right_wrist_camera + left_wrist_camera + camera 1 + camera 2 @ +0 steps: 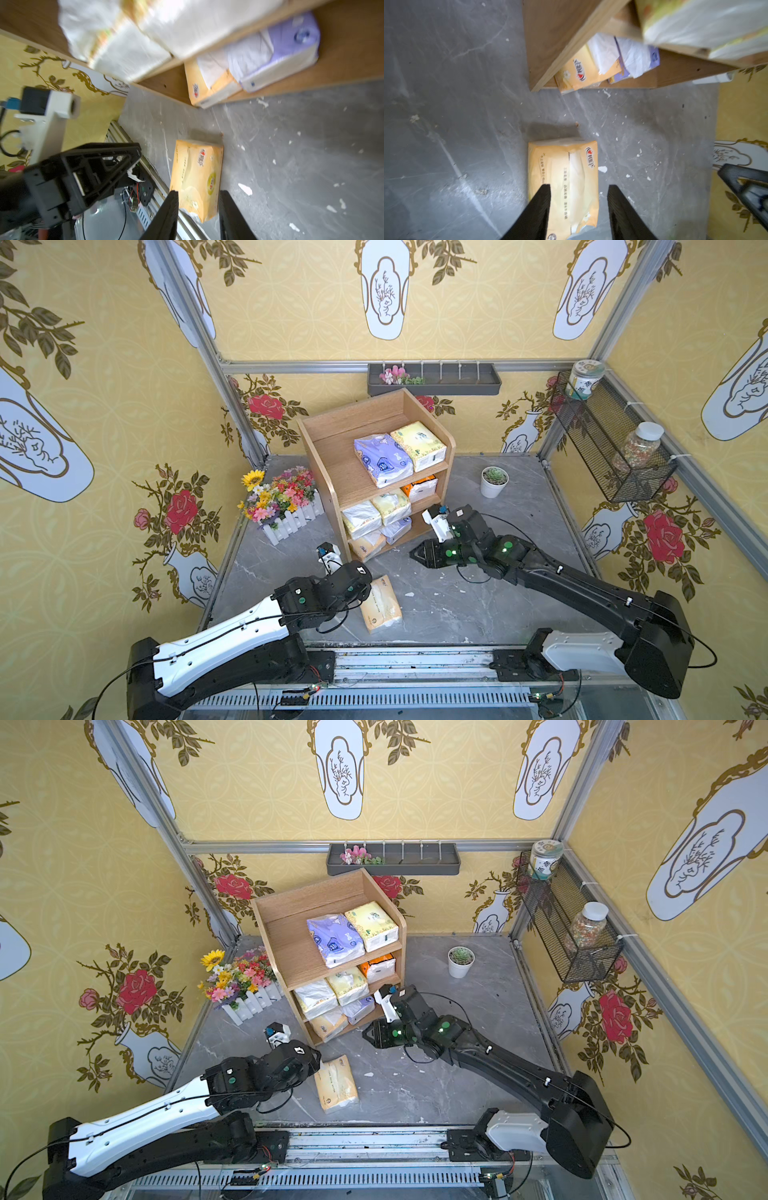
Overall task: Remove the tissue boxes from the shelf
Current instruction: Pick up a box of tissues from the shelf.
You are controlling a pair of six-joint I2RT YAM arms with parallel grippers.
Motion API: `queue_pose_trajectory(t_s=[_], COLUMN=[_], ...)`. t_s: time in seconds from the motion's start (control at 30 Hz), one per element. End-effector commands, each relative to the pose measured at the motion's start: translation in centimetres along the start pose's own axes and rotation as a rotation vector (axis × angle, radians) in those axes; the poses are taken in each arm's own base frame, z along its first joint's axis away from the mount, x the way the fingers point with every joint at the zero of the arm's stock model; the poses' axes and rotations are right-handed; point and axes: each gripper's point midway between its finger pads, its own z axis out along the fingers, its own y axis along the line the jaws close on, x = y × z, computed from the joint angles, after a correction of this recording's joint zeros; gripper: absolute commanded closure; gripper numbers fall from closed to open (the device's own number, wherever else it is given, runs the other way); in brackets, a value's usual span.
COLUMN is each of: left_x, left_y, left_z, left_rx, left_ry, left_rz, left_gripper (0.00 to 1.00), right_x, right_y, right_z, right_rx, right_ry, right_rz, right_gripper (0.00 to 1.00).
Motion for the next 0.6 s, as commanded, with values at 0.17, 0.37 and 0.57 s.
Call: queue_pose_trajectory(t_s=[0.17, 0.37, 0.57], left_x=[-3.2, -2.3, -1.6], left_y=[-6.2, -5.6, -4.8], left_z=[-0.1, 0.2, 0.1], left_rx=[0.249, 0.262, 0.333], left_ry=[-0.166, -0.124, -0.096], left_rz=[-0.151, -0.179, -0.228], left_gripper=[0.49, 0.49, 0.45], right_x=[-9.3, -12.6, -14.9], right_y=[5.5, 9.4, 12.2], right_z=[-5.2, -6.2, -5.8], right_rx=[0.016, -0.041, -0.086], right_ry=[-0.208, -0.205, -0.237], right_rz=[-0.220, -0.360, -0.462], right_gripper=[0.60, 0.58, 0.58])
